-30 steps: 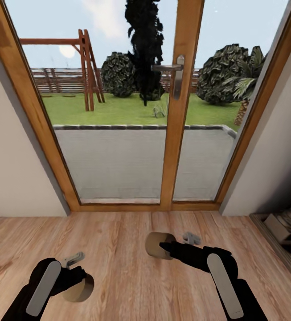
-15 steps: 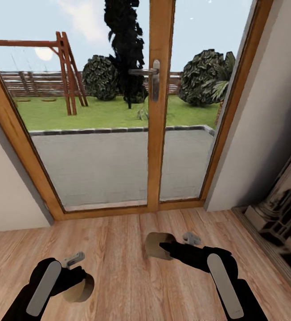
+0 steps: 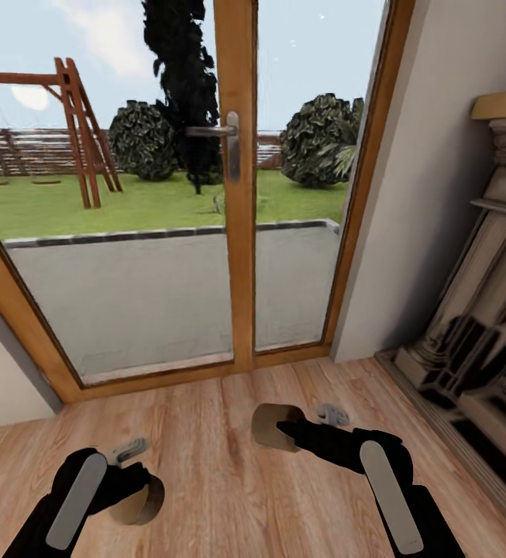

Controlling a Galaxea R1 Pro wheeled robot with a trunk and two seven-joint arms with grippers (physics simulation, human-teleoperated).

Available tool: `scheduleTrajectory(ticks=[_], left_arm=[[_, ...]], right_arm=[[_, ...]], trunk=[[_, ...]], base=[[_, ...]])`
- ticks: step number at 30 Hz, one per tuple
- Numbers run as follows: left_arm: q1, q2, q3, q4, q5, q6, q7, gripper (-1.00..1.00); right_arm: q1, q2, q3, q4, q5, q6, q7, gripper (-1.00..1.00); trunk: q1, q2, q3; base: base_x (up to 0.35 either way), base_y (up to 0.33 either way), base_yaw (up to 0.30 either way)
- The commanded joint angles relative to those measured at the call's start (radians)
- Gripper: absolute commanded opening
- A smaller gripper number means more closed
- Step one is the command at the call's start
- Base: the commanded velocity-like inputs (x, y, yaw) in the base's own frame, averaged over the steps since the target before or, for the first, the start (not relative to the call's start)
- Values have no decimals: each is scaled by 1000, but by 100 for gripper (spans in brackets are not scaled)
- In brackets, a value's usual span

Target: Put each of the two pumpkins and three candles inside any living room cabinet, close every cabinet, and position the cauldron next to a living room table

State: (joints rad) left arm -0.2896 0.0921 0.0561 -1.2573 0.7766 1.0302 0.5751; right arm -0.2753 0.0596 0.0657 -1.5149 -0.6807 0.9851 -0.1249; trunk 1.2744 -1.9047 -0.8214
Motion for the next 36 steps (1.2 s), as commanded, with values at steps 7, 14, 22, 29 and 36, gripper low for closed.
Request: scheduleTrajectory(ticks=[7, 14, 22, 29, 36], left_arm=[[0, -1, -7, -5, 6, 1, 9, -100], [0, -2, -18, -8, 6, -2, 5, -100], [0, -3, -19, -14, 4, -5, 5, -100], [0, -5, -19, -17, 5, -5, 3, -100], [0, -5, -27, -17, 5, -5, 2, -100]], right_arm=[[-1, 0, 0, -1, -11, 3, -10, -100], [-1, 0, 0, -1, -11, 3, -10, -100], [-1, 0, 0, -1, -11, 3, -10, -100], [-1, 0, 0, -1, -12, 3, -10, -100], [-1, -2, 0, -1, -19, 4, -9, -100]], trunk=[[0, 0, 7], [0, 0, 13], [0, 0, 14], [0, 0, 14], [0, 0, 14]], base=[[0, 0, -233], [0, 0, -200], [-82, 115, -20], [146, 115, 0], [148, -82, 0]])
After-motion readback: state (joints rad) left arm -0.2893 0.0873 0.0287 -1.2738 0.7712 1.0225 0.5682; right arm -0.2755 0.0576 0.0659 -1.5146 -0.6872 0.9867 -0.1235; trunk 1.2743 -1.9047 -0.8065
